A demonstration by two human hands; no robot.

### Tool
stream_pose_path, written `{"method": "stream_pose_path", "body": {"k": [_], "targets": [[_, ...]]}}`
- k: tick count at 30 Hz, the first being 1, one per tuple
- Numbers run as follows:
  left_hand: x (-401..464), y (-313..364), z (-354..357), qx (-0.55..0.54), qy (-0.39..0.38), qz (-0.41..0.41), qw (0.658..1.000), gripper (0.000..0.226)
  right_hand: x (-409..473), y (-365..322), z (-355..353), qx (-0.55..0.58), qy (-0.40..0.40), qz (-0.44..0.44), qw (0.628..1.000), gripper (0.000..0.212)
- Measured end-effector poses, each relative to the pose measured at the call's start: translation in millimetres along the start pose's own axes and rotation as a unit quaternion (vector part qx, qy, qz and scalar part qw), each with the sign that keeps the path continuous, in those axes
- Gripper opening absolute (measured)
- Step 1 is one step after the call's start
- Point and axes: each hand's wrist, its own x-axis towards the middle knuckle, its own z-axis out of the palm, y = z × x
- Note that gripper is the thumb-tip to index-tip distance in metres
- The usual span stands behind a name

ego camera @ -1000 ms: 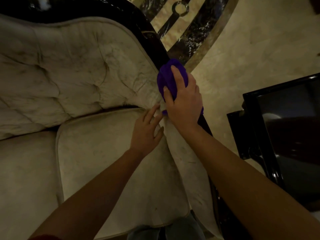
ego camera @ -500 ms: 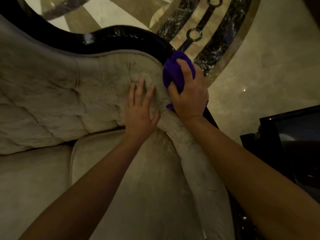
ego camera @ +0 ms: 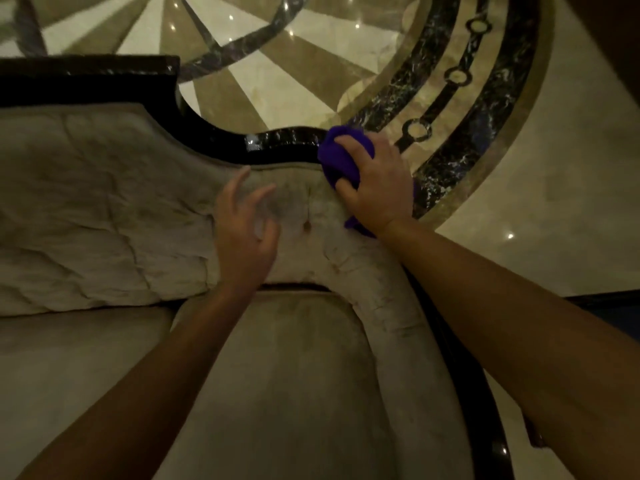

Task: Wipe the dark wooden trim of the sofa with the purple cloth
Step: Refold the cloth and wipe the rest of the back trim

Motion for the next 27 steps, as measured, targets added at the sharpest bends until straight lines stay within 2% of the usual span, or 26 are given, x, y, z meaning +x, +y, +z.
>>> {"method": "stream_pose_path", "body": {"k": [7,10,14,17,19,21,23,27], "targets": [[87,3,-107,0.115,0.053,0.101,0.987,0.037,13,-8,-17,-0.048,-0.078,0.000,0.996,0.068],[128,-11,-136,0.168,0.051,0.062,0.982,0.037,24,-13,-19,-0.074,-0.105,-0.003,0.992,0.068],[157,-47,-143,0.285,-0.036,0.033,0.957,0.053,48,-29,-12,-0.081,-0.135,-0.033,0.987,0.064],[174,-60,-140,0.263,-0.023,0.039,0.964,0.059,65,-48,-1,-0.063,-0.133,-0.048,0.988,0.060],[198,-62,-139,0.265,-0.045,0.009,0.963,0.078,74,-60,7,-0.074,-0.128,-0.065,0.987,0.060],[218,-65,-140,0.332,-0.083,-0.018,0.940,0.090,81,-76,15,-0.091,-0.135,-0.092,0.982,0.063],[222,-67,-138,0.377,-0.076,-0.025,0.923,0.087,89,-94,25,-0.094,-0.147,-0.119,0.977,0.068],[214,-59,-133,0.369,-0.044,0.000,0.928,0.068,100,-125,44,-0.029,-0.148,-0.128,0.980,0.058]]}}
